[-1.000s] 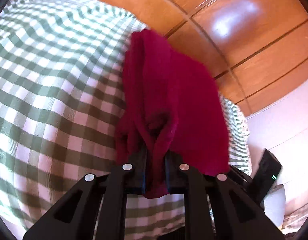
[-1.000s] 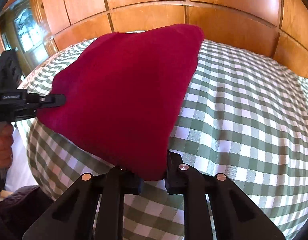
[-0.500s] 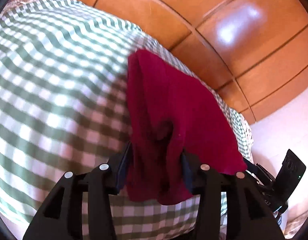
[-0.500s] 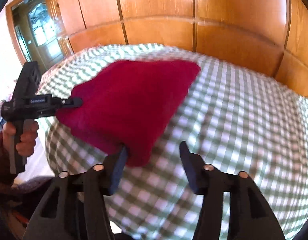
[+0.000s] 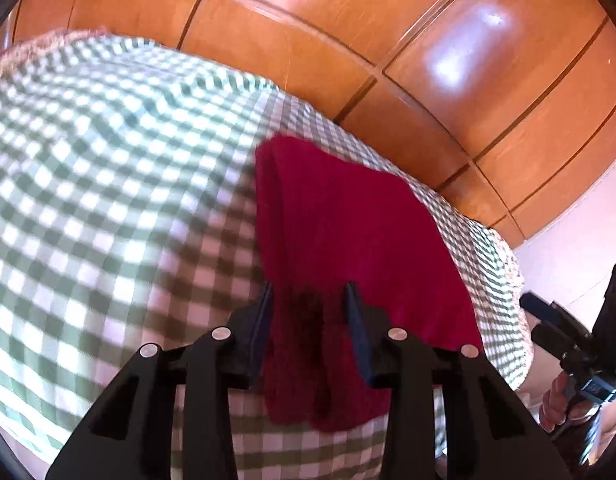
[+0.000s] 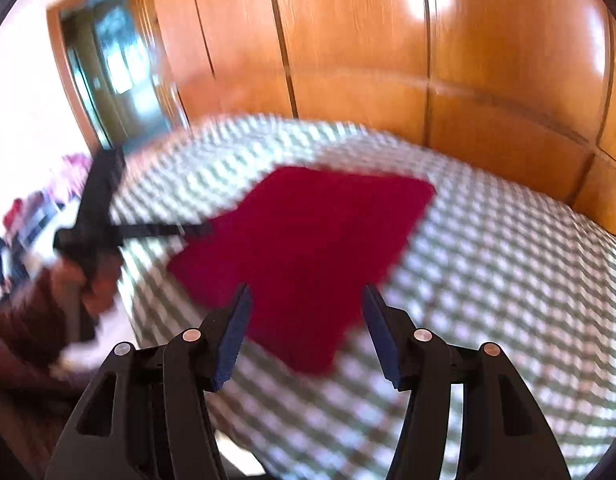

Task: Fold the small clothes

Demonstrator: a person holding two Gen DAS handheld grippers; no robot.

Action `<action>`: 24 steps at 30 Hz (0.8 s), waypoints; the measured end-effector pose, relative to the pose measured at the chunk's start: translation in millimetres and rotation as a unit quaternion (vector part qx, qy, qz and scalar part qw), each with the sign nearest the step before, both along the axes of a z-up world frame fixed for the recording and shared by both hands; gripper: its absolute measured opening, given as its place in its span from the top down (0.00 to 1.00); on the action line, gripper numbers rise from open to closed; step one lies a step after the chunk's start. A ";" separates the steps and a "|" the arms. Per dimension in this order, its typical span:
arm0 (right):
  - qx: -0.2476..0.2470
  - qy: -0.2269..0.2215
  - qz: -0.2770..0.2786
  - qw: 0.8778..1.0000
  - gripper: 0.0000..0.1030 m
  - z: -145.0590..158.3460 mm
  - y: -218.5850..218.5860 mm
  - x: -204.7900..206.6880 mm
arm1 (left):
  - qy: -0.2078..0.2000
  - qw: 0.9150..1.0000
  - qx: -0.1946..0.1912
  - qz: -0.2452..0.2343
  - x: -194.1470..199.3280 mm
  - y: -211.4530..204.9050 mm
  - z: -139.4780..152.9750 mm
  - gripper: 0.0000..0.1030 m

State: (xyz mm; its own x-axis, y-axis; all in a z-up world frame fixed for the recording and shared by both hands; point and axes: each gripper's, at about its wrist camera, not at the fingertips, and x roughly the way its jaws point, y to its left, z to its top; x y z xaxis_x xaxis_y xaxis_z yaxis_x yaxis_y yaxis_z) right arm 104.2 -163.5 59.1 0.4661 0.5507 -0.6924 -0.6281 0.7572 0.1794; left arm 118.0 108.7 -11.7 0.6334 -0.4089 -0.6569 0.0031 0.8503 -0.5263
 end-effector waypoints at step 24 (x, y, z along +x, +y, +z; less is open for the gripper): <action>0.012 0.052 -0.022 0.998 0.34 -38.4 0.4 9.9 | -0.034 0.985 0.164 0.033 3.8 -39.1 25.5 0.51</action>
